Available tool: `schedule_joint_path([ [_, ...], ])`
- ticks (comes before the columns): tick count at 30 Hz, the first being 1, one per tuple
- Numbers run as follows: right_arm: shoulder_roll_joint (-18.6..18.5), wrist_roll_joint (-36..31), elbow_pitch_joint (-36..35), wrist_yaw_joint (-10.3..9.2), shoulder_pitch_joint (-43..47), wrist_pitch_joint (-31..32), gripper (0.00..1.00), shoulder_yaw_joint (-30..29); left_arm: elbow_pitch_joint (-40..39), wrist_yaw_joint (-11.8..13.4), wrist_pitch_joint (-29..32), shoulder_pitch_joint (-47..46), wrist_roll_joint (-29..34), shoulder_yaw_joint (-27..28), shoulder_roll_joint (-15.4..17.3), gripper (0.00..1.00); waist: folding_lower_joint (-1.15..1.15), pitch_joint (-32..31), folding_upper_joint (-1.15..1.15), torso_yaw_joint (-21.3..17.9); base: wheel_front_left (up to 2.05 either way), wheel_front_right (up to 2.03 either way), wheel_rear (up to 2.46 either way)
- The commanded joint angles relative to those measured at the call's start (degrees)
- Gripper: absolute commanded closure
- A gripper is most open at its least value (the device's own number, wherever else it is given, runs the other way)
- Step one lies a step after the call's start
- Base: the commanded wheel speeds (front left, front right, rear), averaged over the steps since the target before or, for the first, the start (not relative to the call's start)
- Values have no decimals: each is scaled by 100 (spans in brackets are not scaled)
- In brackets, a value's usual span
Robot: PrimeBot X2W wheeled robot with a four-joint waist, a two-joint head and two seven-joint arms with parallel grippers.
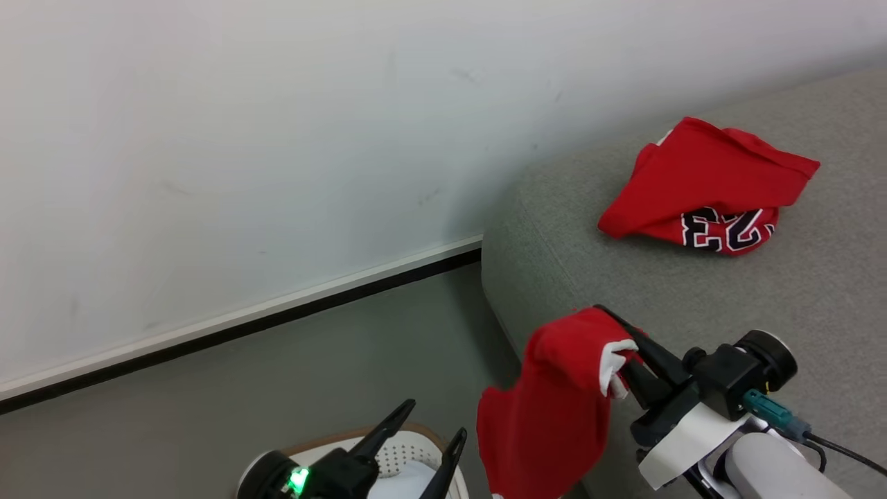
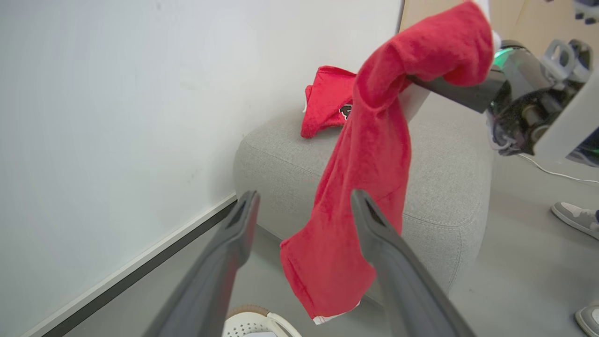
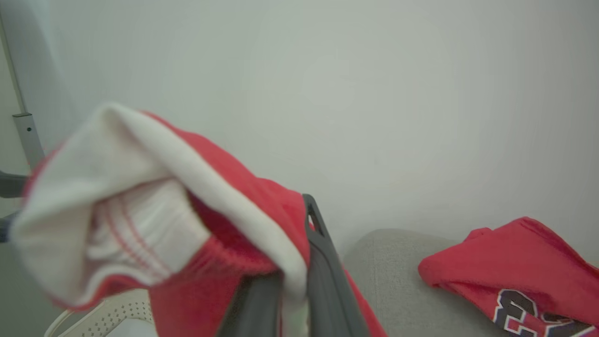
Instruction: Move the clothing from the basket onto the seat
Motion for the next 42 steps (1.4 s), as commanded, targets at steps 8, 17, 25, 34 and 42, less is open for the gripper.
schedule_joint_path([
  [8,31,-488,-47,3,199,6,100,-877,142,-24,-127,-144,-75,-22,-41,0,0,263,0,-233,0,0,0],
  [17,83,-1247,359,3,-1021,141,100,-1970,216,-64,-190,-404,-54,21,-4,0,0,862,0,91,0,0,0],
  [25,-261,-2213,1098,-3,-2858,313,100,-3789,362,-61,-310,-760,-64,170,33,0,0,1517,0,627,0,0,0],
  [34,-498,-3774,1714,-3,-4273,597,100,-6160,409,-121,-418,-1155,-39,252,58,0,0,2328,0,1171,0,0,0],
  [42,-270,-5258,1783,-3,-3942,749,100,-8456,518,-167,-563,-1433,-103,302,30,0,0,3026,0,1548,0,0,0],
])
